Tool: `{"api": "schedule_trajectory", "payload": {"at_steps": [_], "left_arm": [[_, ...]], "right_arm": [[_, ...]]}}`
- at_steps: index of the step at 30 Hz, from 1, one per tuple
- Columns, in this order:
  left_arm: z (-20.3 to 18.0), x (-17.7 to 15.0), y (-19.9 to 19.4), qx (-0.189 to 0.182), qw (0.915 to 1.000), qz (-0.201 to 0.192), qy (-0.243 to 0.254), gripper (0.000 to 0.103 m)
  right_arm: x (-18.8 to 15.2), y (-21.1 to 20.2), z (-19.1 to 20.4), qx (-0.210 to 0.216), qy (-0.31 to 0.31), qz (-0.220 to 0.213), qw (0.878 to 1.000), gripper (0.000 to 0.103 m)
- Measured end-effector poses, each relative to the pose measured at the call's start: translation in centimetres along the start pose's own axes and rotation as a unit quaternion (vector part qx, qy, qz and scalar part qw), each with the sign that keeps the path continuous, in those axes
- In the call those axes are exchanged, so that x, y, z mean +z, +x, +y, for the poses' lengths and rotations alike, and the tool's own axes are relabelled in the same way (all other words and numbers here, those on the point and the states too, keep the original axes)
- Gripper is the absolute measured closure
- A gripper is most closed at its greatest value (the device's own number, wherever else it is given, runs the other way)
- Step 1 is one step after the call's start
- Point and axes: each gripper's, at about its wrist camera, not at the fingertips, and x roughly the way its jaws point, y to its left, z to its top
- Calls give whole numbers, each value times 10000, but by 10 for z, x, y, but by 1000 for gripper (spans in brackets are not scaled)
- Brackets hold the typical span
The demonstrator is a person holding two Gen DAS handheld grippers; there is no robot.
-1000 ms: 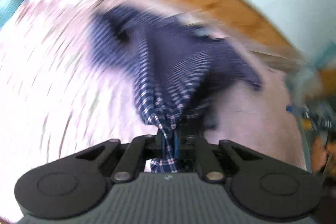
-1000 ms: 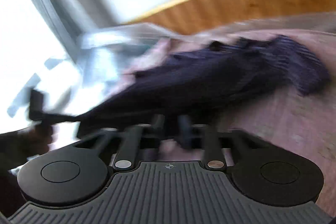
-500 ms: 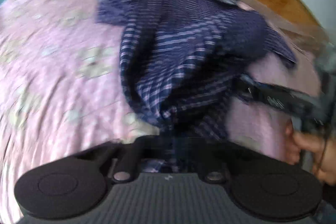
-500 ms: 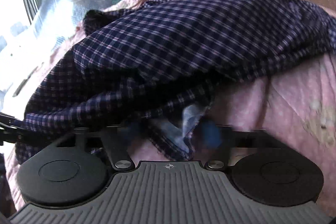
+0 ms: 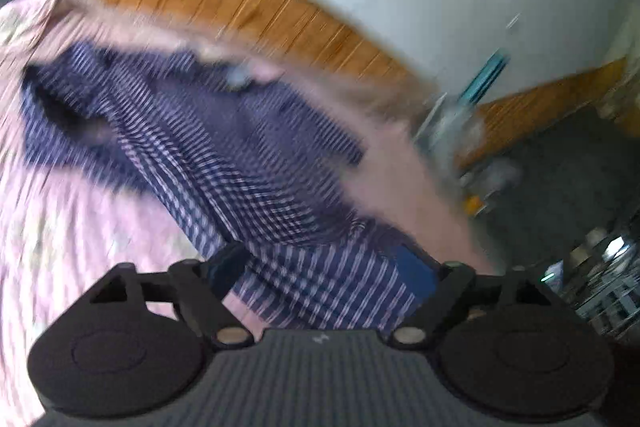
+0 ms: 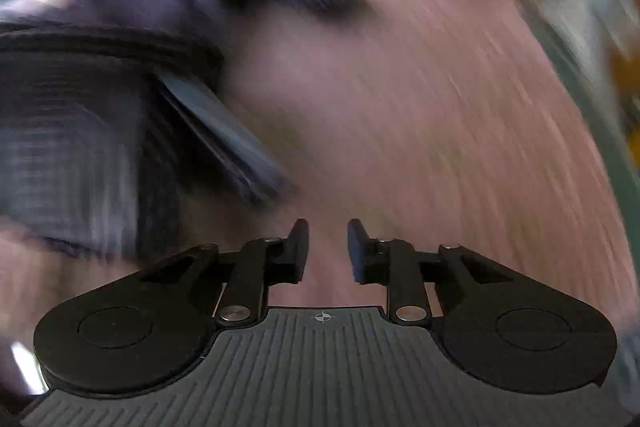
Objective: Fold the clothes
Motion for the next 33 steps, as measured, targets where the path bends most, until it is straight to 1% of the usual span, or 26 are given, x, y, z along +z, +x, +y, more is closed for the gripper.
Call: {"api": "schedule_trajectory", "payload": {"at_steps": [1, 2, 3, 4, 5, 7, 8, 11, 13, 15, 16, 17, 18, 19, 20, 21, 22, 23, 24, 26, 27, 28, 29, 31, 32, 33], "left_arm": [[2, -9, 3, 202, 9997, 97, 98, 22], [4, -19, 6, 404, 9988, 193, 196, 22], [6, -27, 11, 581, 9973, 324, 308, 22], [7, -34, 20, 717, 9951, 509, 443, 22], [5, -42, 29, 803, 9925, 696, 602, 22], [-9, -60, 43, 817, 9858, 1077, 999, 22], [-18, -68, 50, 800, 9816, 1224, 1224, 22], [-53, -88, 73, 752, 9674, 1302, 2037, 20], [-64, -97, 89, 835, 9592, 1303, 2365, 20], [-74, -105, 105, 917, 9499, 1302, 2690, 22], [-79, -109, 112, 957, 9448, 1301, 2851, 28], [-84, -113, 120, 997, 9394, 1299, 3011, 53], [-89, -118, 128, 1037, 9337, 1297, 3171, 74], [-92, -117, 131, 1103, 9325, 1287, 3189, 101], [-89, -109, 123, 1190, 9397, 1211, 2967, 101], [-85, -98, 102, 1185, 9518, 972, 2656, 101], [-77, -87, 74, 1150, 9659, 647, 2228, 101], [-68, -78, 48, 1220, 9757, 388, 1777, 101], [-56, -72, 23, 1370, 9809, 201, 1366, 101], [-26, -74, -21, 1920, 9790, 57, 685, 101], [-10, -75, -43, 2190, 9751, -16, 342, 101], [1, -77, -56, 2393, 9709, -26, 111, 101], [6, -81, -57, 2495, 9683, 64, 61, 101], [12, -88, -57, 2665, 9635, 232, 24, 100], [8, -92, -51, 2683, 9628, 295, 141, 100], [4, -95, -44, 2700, 9619, 357, 258, 99]], "right_arm": [[-3, -6, 4, 162, 146, -117, 9997, 74], [-5, -13, 7, 323, 292, -235, 9988, 58], [-7, -19, 13, 465, 372, -374, 9975, 47], [-5, -25, 25, 534, 192, -597, 9966, 31], [-3, -28, 40, 589, -123, -823, 9948, 23], [4, -26, 66, 667, -907, -1121, 9873, 18], [11, -19, 80, 574, -1413, -1188, 9811, 15], [25, 8, 111, 257, -2782, -1382, 9502, 14], [31, 37, 113, 134, -3352, -1387, 9318, 14], [38, 63, 112, 170, -3717, -1329, 9186, 18], [42, 73, 111, 219, -3876, -1323, 9120, 18], [47, 78, 112, 317, -4006, -1367, 9054, 18], [55, 77, 113, 530, -4030, -1388, 9031, 23], [62, 76, 115, 742, -4051, -1407, 9003, 30], [71, 73, 115, 1019, -4002, -1378, 9003, 63], [84, 63, 112, 1514, -3706, -1178, 9088, 93], [96, 51, 108, 2008, -3419, -1031, 9122, 94], [102, 31, 105, 2507, -3204, -1080, 9071, 94], [106, 12, 102, 3009, -2995, -1112, 8986, 95], [102, -24, 99, 3988, -2677, -1081, 8704, 95], [95, -30, 99, 4158, -2610, -1091, 8644, 96], [86, -28, 99, 4073, -2536, -1144, 8699, 91], [79, -16, 99, 3822, -2374, -1131, 8859, 68], [65, 8, 99, 3320, -2045, -1086, 9144, 44], [59, 20, 100, 3140, -1928, -1002, 9242, 44], [54, 28, 104, 3062, -1942, -935, 9272, 44]]}}
